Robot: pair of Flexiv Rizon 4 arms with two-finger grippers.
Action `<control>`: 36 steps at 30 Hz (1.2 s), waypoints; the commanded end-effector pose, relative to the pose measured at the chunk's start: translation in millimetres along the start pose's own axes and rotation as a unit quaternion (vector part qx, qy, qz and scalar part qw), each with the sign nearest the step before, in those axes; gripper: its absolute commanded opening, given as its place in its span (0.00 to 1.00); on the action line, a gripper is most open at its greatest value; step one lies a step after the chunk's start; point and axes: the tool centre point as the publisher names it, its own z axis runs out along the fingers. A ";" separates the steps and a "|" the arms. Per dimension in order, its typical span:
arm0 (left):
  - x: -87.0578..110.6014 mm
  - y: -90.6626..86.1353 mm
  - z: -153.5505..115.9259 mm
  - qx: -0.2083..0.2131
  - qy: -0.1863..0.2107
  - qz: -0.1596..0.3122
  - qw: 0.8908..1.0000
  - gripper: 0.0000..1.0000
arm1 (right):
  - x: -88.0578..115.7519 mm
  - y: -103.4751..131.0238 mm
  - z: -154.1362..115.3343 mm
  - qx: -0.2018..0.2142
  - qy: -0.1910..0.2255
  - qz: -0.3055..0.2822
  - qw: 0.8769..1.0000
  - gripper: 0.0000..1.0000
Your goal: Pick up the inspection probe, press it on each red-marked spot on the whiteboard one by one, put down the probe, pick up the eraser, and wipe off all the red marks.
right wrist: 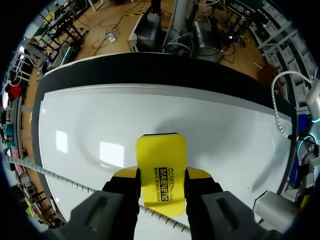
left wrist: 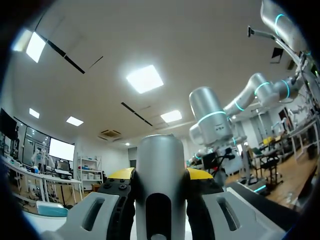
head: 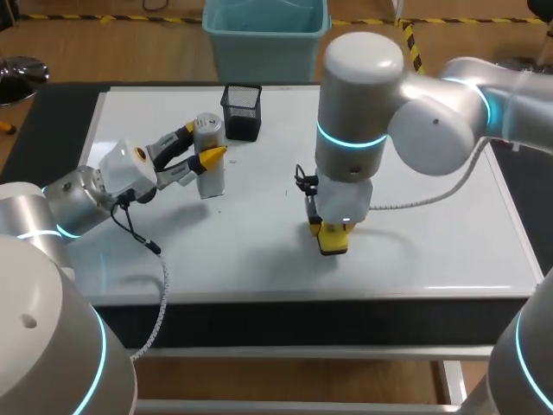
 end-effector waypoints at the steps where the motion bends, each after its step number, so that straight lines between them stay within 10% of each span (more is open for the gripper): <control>1: 0.2 -0.6 0.5 0.000 -0.001 0.001 1.000 0.00 | -7.2 -9.2 6.0 -0.003 0.003 0.001 1.000 0.00; 17: 0.2 -0.6 0.5 0.000 -0.001 0.001 1.000 0.00 | -12.9 -19.8 28.5 0.000 0.001 -0.002 1.000 0.00; 36: 0.2 -0.6 0.5 0.000 -0.001 0.001 1.000 0.00 | 54.2 -67.3 47.2 0.017 0.043 0.071 0.996 0.00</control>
